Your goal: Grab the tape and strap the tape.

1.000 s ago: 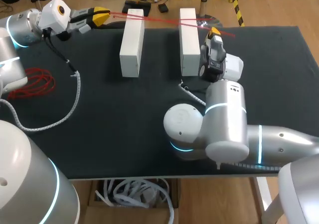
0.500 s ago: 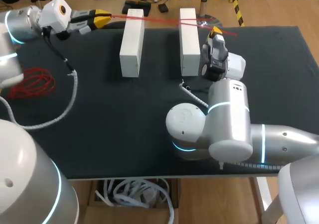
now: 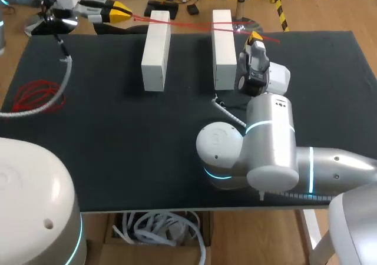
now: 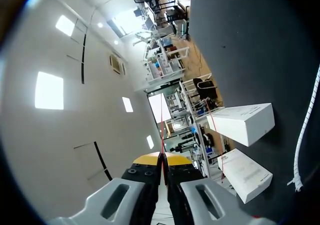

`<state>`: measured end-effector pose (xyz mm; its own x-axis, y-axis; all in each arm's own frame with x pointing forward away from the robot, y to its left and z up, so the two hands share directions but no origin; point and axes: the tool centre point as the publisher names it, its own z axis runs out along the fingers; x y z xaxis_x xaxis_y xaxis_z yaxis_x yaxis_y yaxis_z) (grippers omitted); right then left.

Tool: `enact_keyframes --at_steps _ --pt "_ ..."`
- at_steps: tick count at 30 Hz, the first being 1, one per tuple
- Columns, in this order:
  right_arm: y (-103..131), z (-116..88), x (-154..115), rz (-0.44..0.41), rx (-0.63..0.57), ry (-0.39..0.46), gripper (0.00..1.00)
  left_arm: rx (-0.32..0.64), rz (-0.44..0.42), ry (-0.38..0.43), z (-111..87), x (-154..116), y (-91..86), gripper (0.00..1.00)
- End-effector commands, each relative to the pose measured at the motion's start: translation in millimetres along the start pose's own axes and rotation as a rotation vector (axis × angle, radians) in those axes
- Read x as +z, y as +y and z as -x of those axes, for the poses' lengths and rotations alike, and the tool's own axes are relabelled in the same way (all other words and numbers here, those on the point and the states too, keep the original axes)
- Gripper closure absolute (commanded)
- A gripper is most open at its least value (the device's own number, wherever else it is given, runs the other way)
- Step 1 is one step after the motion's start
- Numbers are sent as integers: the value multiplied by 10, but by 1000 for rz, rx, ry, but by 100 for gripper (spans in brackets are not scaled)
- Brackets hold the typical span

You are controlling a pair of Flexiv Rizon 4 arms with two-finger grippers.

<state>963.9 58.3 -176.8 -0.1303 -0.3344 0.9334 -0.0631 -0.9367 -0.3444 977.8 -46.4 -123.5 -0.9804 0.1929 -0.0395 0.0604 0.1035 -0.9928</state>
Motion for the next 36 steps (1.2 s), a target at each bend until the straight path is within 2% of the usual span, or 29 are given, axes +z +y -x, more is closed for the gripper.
enact_keyframes --at_steps 1,6,11,16,21,25,30,36 --pt "6 -29 0 1 -2 -7 100 -26 282 18 6 0 -84 100" --pt "6 -29 0 1 -2 -7 100 -26 282 18 6 0 -84 100" --pt "6 -29 0 1 -2 -7 100 -72 413 26 51 55 -84 100" --pt "6 -29 0 1 -2 -7 100 -129 503 -1 29 100 -64 100" --pt "6 -29 0 1 -2 -7 100 -100 560 -25 59 184 -41 100" --pt "6 -29 0 1 -2 -7 100 -82 642 -18 50 238 -47 100" --pt "6 -29 0 1 -2 -7 100 -59 690 -43 3 289 -77 100" --pt "6 -29 0 1 -2 -7 100 -37 772 22 -22 410 -236 100"
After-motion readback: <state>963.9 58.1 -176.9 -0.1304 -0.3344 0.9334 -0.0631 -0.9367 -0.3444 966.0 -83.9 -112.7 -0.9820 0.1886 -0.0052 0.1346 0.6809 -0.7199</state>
